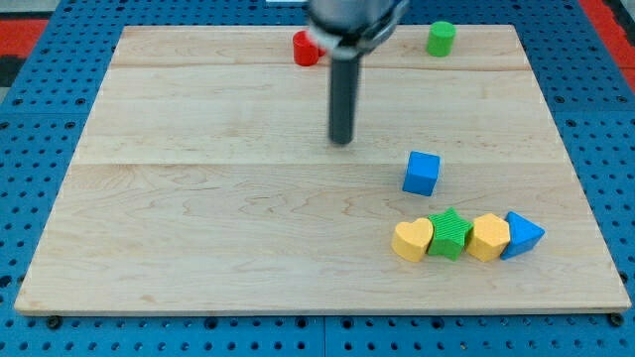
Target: Move the green star close to green circle
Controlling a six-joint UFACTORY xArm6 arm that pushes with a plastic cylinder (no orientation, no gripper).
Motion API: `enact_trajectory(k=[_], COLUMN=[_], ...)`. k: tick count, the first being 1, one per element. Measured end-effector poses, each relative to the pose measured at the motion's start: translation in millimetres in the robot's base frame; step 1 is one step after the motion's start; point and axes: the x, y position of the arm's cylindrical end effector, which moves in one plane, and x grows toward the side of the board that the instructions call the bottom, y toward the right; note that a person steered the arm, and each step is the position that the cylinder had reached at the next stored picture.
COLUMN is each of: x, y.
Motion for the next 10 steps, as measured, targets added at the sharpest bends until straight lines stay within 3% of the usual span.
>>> enact_trajectory(k=[1,2,3,4,6,8,9,10], x=[108.5,163.4,153.2,131.1,97.0,147.5,125.6,97.9], y=[-56.4,-2.9,80.7,125.3,87.8,125.6,167.4,136.0])
